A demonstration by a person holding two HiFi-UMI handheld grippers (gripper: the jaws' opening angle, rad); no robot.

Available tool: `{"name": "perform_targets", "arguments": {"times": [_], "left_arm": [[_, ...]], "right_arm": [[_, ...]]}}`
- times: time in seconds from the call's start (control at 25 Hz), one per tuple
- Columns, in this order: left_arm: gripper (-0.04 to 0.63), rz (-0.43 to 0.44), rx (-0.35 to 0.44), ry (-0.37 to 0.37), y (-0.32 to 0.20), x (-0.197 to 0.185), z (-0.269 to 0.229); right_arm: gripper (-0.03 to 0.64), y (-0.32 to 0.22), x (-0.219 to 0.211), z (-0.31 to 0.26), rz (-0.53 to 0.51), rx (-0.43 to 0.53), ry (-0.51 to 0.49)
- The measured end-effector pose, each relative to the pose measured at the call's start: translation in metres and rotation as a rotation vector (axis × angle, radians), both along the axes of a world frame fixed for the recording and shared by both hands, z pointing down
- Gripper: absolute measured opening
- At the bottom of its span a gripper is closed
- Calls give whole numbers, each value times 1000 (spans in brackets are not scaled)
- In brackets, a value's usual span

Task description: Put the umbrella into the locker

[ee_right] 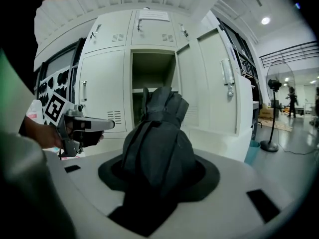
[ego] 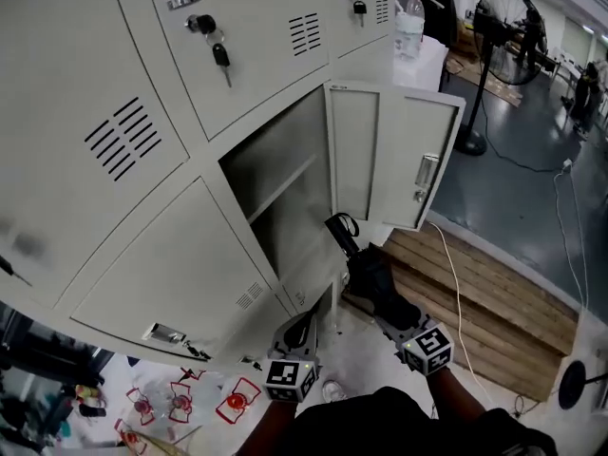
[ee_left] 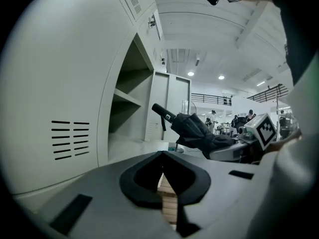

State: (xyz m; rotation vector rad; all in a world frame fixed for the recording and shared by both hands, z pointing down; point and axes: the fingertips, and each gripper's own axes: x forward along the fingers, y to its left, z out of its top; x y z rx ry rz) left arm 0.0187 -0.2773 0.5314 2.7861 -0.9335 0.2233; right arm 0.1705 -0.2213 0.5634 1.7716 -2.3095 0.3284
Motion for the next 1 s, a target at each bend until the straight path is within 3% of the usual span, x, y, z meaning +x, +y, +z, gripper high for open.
{"name": "perform_targets", "arguments": {"times": [0.28,0.44,0.6,1.0], "left_arm": [[-3,-81,3,-10,-34,-17,3],[-3,-132,45,-56,-50,-19,4],[-3,-204,58,-58,-67,-18,2],[-3,-356,48,-59,-93,-29,-5]], "right_arm": [[210,-64,-9,15,-88,-95,25],[210,-99,-18,18,-175,-100,37],[210,-132,-27,20,-259,-109,74],[210,-213,-50,11,-332,-132,115]]}}
